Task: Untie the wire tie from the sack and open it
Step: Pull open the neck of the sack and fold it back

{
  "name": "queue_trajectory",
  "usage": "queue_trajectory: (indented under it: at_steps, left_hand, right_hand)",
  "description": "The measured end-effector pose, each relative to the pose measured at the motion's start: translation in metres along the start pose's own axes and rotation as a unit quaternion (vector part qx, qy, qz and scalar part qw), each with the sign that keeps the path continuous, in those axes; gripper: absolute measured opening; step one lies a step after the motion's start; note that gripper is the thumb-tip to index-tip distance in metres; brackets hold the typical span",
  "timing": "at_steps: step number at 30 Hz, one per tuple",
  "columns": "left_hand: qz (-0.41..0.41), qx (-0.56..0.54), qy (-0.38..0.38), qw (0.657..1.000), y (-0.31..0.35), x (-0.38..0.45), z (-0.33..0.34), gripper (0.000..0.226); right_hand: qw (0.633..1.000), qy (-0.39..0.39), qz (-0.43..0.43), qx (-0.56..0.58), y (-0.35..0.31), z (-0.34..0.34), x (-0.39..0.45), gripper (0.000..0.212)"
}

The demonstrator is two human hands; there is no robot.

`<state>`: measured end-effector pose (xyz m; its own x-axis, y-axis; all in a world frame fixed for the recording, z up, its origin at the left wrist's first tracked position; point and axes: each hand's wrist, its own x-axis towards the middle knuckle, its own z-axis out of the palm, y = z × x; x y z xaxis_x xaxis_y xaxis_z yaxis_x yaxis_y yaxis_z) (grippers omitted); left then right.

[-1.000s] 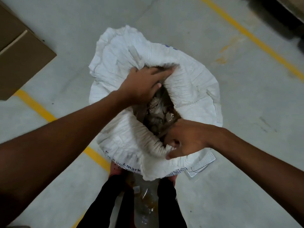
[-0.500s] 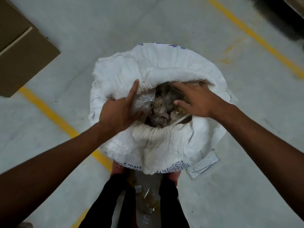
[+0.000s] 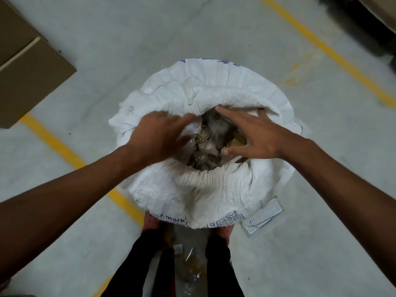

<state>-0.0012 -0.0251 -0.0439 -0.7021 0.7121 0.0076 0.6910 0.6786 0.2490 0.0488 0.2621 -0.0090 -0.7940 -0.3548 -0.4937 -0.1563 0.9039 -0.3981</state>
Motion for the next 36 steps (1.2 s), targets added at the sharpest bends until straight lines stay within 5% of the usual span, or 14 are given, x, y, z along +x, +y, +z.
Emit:
queue_trajectory:
  at_steps: [2, 4, 6, 12, 22, 33, 36]
  left_hand:
    - [0.001, -0.114, -0.057, 0.992, 0.012, 0.016, 0.015, 0.025]
    - [-0.059, -0.224, -0.11, 0.966, 0.016, 0.031, 0.027, 0.035]
    - [-0.087, -0.257, -0.087, 0.959, 0.008, 0.043, 0.033, 0.055]
    - [-0.073, -0.099, -0.031, 0.992, -0.022, 0.056, 0.013, 0.068]
    - [-0.047, -0.046, -0.011, 0.998, -0.04, 0.067, -0.006, 0.076]
    - [-0.043, -0.046, -0.038, 0.997, -0.032, 0.05, -0.002, 0.069]
    - [-0.042, -0.018, -0.008, 0.999, -0.019, 0.042, -0.008, 0.051]
  right_hand:
    - [0.999, 0.036, -0.013, -0.002, -0.01, 0.01, 0.002, 0.079]
    - [0.999, 0.044, -0.022, 0.011, -0.018, 0.02, 0.003, 0.052]
    - [0.999, 0.02, -0.024, 0.007, -0.021, 0.029, 0.003, 0.042]
    - [0.997, 0.069, 0.026, 0.01, -0.006, 0.023, -0.024, 0.074]
    - [0.999, 0.022, 0.03, -0.002, 0.013, -0.002, -0.056, 0.127]
    - [0.999, 0.004, 0.027, -0.038, 0.01, -0.001, -0.052, 0.134]
    - [0.999, 0.006, 0.028, -0.039, 0.01, -0.003, -0.05, 0.136]
